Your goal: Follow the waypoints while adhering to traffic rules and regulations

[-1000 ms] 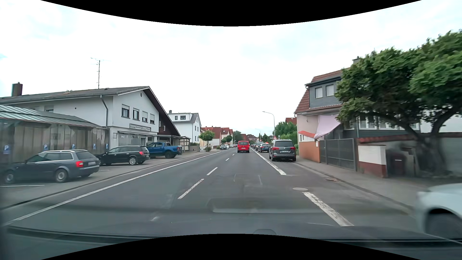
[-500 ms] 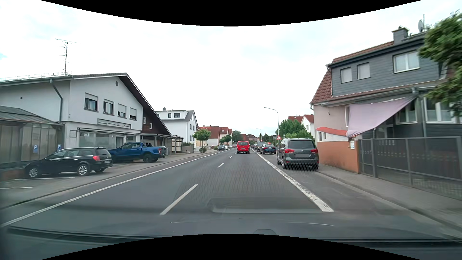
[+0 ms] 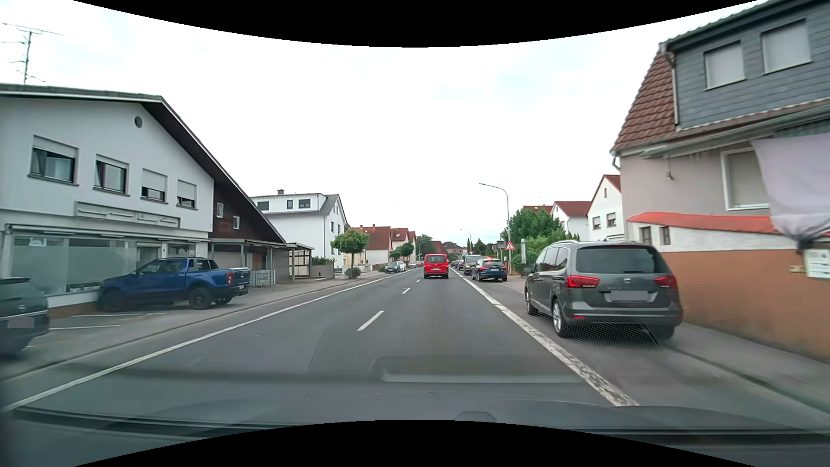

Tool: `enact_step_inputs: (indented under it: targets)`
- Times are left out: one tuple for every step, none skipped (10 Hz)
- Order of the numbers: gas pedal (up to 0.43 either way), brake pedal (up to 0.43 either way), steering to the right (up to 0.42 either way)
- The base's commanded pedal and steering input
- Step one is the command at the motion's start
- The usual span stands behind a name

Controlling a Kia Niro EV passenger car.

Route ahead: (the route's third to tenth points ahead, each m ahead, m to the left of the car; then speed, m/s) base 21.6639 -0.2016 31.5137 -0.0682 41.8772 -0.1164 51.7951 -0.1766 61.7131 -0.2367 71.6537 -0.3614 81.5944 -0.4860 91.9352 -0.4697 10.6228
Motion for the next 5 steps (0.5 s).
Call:
enact_step_inputs:
  targets:
    - [0.000,0.000,-0.004]
    - [0.000,0.000,-0.004]
    - [0.000,0.000,-0.004]
    - [0.000,0.000,-0.004]
    - [0.000,0.000,-0.004]
